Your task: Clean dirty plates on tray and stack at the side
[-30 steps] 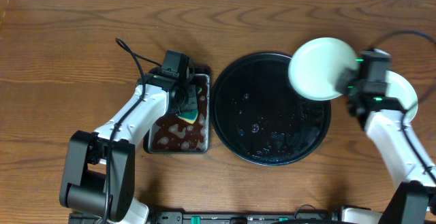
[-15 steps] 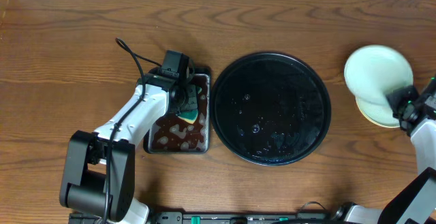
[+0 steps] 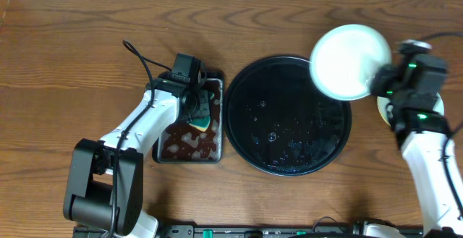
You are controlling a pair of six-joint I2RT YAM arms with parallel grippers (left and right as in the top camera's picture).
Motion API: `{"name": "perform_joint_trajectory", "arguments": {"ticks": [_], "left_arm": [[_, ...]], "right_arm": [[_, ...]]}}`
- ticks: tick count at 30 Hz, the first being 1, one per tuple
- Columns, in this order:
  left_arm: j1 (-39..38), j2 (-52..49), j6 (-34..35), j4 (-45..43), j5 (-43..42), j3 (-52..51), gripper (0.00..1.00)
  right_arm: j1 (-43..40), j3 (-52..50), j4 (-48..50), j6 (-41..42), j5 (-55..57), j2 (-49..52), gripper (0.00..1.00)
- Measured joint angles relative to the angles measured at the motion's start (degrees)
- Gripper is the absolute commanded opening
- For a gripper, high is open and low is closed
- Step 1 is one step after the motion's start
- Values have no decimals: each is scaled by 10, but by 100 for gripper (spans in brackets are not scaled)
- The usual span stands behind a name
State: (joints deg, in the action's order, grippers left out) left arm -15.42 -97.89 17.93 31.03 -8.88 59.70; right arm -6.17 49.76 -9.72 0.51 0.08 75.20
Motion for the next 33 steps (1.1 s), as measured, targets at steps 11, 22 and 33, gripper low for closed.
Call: {"name": "perform_joint_trajectory", "arguments": {"ticks": [11, 22, 33], "left_arm": [[0, 0, 0, 0, 0, 0, 9], [0, 0, 0, 0, 0, 0, 9], [0, 0, 0, 0, 0, 0, 9]], "right_arm": [[277, 0, 106, -311, 299, 0, 1], [410, 0, 243, -415, 522, 0, 1], [406, 0, 234, -404, 551, 0, 1]]}}
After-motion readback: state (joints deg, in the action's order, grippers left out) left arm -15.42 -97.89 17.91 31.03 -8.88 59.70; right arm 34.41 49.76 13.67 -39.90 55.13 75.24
